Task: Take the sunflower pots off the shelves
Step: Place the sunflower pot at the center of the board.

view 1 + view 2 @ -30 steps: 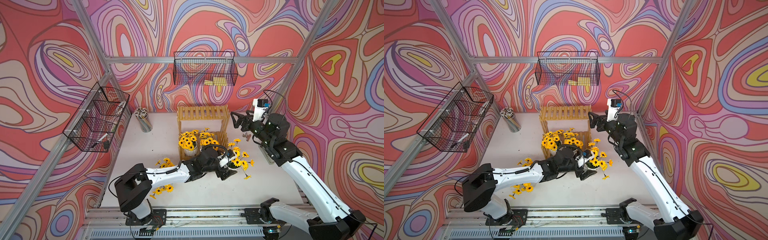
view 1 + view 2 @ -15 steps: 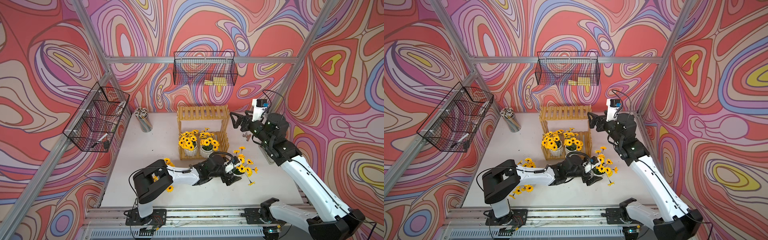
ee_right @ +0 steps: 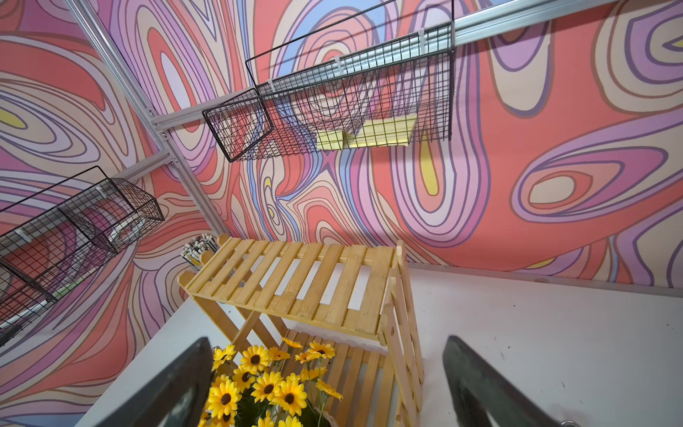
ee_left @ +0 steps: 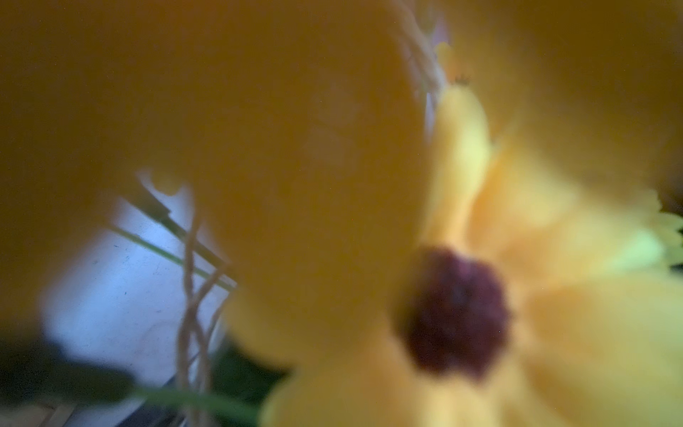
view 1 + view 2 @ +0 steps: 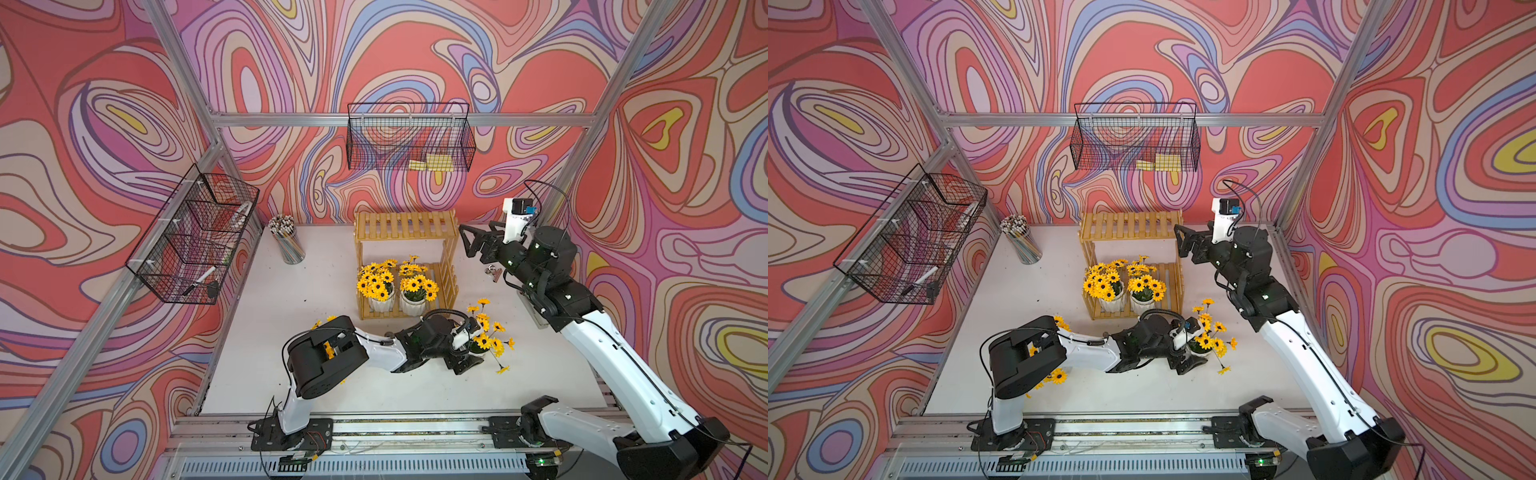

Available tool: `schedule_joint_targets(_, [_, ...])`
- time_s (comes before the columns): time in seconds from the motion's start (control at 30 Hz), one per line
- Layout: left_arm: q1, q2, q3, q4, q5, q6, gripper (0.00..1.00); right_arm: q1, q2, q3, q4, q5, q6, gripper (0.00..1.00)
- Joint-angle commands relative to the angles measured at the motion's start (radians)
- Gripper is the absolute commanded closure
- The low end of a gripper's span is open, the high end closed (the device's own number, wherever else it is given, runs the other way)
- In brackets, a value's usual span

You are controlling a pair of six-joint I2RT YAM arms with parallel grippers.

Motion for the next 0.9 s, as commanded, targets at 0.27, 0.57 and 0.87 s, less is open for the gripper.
schedule_joint_targets(0.27, [-0.008, 0.047, 0.051, 0.131, 0.053, -0.015, 1.0, -0.005, 0.011, -0.02, 0.016, -0.004, 0.009, 0.02])
schedule_joint_targets(0.57, [-0.008, 0.071, 0.05, 0.125, 0.057, -0.018, 1.0, -0.005, 0.014, -0.024, 0.018, -0.005, 0.01, 0.02])
schedule_joint_targets(0.87, [-0.008, 0.085, 0.053, 0.095, 0.071, -0.007, 0.82, -0.005, 0.017, -0.025, 0.018, -0.008, 0.01, 0.02])
